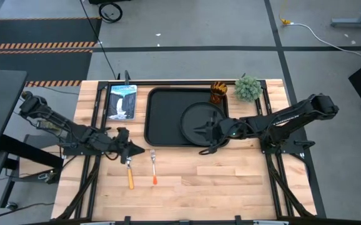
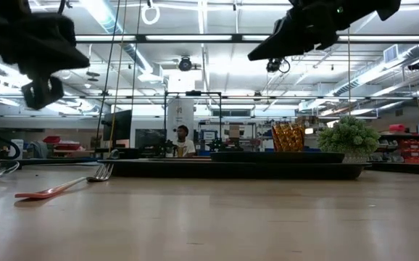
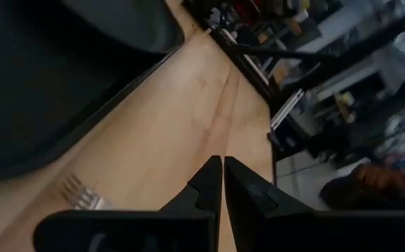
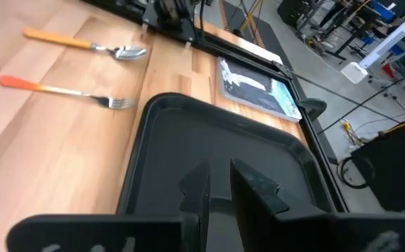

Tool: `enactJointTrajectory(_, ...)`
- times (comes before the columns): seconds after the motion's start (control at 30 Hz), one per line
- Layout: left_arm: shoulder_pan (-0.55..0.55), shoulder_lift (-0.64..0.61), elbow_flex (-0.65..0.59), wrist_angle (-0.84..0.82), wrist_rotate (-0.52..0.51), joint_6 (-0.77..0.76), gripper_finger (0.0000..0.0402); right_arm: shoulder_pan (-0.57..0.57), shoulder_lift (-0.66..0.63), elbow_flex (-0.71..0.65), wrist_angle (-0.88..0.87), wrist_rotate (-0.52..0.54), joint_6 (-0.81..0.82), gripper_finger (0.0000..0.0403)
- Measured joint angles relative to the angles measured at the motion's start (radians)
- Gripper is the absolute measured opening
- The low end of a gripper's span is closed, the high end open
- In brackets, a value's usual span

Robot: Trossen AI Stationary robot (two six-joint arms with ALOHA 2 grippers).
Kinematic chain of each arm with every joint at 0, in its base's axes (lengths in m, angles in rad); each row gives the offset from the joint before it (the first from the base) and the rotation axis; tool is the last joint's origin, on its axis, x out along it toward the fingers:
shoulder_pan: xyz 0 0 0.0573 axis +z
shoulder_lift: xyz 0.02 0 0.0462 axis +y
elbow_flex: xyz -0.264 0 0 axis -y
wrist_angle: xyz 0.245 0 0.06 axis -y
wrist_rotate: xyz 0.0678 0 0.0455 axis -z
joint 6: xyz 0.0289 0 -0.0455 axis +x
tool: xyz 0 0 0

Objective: Pick and place plate/cup/fork/spoon on tray
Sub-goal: Put the orange fork on the black tray to the left of the black plate

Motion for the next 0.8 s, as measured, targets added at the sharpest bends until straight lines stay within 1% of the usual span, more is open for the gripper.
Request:
enactJointTrajectory(0.07, -0.003, 0.021, 0.031, -0.007, -0.004, 0.014, 0.0024, 0.000, 0.005, -0.002, 0.003, 0.000, -0.006, 0.0064)
enactJointTrajectory(0.17, -0.009, 0.077, 0.102, -0.026, -0.005, -0.047, 0.0024, 0.000, 0.012, -0.002, -0.001, -0.006, -0.010, 0.0064)
enactJointTrajectory(0.33, -0.044, 0.215, 0.260, -0.175, -0.004, -0.052, 0.0024, 0.000, 0.012, -0.002, -0.008, -0.032, -0.005, 0.0064)
enactJointTrajectory(0.4, -0.052, 0.270, 0.316, -0.239, -0.007, -0.076, 0.0024, 0.000, 0.012, -0.002, -0.008, -0.046, 0.005, 0.0064)
enactJointTrajectory(0.57, -0.087, 0.416, 0.432, -0.353, -0.005, -0.221, 0.0024, 0.007, 0.012, -0.002, -0.009, -0.093, 0.020, 0.0064)
enactJointTrajectory(0.8, -0.117, 0.610, 0.576, -0.575, -0.018, -0.435, 0.0024, 0.016, 0.012, -0.002, -0.009, -0.095, 0.016, 0.0064)
